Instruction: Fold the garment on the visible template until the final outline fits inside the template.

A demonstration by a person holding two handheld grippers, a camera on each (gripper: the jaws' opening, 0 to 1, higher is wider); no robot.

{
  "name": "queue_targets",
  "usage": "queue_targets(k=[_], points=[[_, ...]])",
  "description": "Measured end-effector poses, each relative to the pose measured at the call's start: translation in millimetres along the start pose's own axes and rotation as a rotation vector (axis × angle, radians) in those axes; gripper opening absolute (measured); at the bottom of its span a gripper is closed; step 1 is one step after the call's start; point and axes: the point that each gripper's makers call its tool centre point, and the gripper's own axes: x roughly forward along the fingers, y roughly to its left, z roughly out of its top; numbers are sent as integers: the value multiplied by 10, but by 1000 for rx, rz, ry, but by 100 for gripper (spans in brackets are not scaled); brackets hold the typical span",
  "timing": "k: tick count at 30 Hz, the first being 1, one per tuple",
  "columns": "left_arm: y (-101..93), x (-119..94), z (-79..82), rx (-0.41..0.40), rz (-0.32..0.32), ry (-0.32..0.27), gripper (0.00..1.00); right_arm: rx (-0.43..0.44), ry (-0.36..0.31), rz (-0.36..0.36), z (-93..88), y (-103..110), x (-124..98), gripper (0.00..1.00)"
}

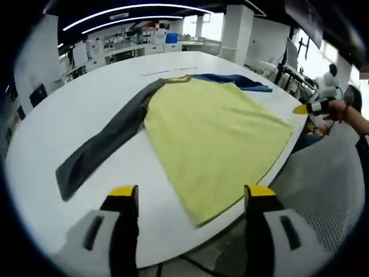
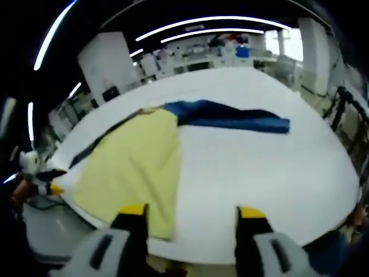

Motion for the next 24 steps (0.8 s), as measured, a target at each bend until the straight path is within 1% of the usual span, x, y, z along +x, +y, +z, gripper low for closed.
queue_targets(k=[2,5,12,14,15,19,20,23,24], points=[[24,-9,23,-2,-3,-9,81,13,-20,-4,86,-79,20,65],[63,-15,54,-3,-1,-21,86,27,-33,-10,192,-175,42,70],[162,-15,150,18,-3,-72,99,27,-62,-22,461,-449,142,74],[181,-15,161,22,-7,-80,99,38,-76,-31,554,-528,177,74],[191,-13,158,22,-11,-80,99,41,-83,-37,613,-618,213,74],[196,0,139,38,-19,-70,99,70,-108,-80,788,-792,268,75],[224,8,132,46,-17,-69,99,84,-113,-86,846,-875,300,75],[238,21,144,53,-13,-71,99,112,-130,-109,967,-1046,361,72],[243,29,150,49,-14,-71,99,114,-133,-129,1009,-1134,391,72]])
